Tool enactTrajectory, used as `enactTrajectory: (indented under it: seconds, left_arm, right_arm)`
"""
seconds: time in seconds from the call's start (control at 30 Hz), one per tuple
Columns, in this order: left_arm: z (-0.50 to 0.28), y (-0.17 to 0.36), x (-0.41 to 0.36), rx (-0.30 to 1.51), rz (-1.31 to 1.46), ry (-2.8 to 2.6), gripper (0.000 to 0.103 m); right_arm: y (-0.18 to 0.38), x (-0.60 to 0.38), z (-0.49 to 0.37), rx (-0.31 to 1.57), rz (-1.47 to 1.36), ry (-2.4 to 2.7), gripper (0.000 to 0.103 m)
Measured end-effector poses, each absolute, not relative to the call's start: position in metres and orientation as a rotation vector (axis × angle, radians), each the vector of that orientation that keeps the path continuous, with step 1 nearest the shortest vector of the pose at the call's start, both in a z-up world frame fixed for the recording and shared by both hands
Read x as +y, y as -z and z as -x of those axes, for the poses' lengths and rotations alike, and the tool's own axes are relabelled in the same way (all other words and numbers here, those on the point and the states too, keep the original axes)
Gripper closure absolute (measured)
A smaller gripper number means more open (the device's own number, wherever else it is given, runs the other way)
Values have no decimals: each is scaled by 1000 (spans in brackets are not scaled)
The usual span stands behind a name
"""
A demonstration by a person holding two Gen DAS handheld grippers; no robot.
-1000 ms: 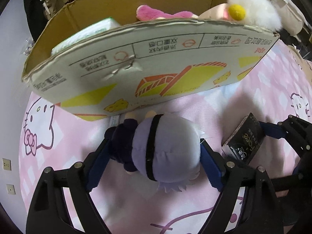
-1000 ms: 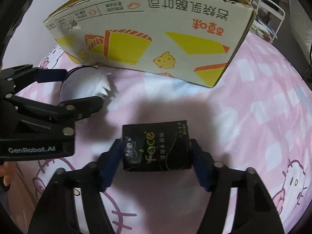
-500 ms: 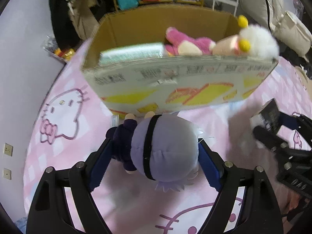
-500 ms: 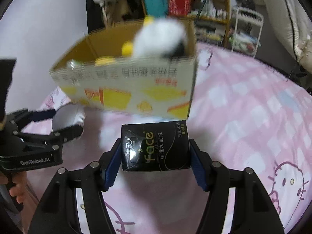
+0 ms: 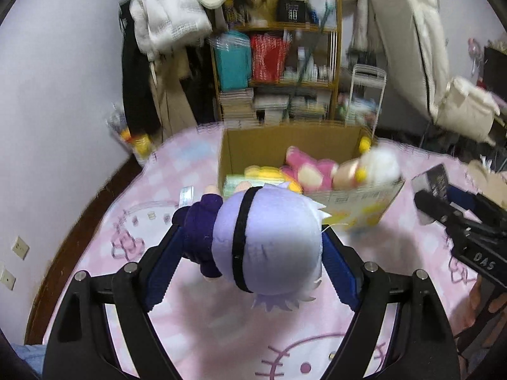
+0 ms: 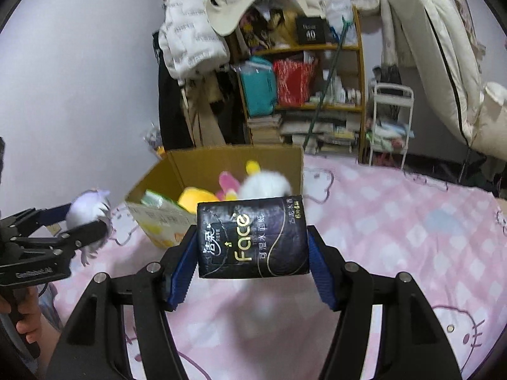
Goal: Organize soft objects
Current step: 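Lift the doll and black tissue pack and carry both over the box, then open both tools to drop the doll and black tissue pack into the box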
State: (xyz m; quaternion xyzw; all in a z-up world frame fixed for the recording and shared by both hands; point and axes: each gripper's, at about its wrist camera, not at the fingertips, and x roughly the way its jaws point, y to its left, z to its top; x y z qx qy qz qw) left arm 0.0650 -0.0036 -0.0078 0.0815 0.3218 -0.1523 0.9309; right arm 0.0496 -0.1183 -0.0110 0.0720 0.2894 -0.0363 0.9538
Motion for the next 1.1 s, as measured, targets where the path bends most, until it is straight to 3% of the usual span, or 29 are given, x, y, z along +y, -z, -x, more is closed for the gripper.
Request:
enactTrajectory:
  seconds: [0.57, 1.1]
  left_arm:
    - [-89, -68, -33, 371, -206, 318, 20]
    - [-127, -27, -40, 375, -183, 288, 20]
  right_arm:
    - [-57, -134, -89, 412, -138, 37, 35]
    - [-28, -129, -126, 438, -88, 19, 34]
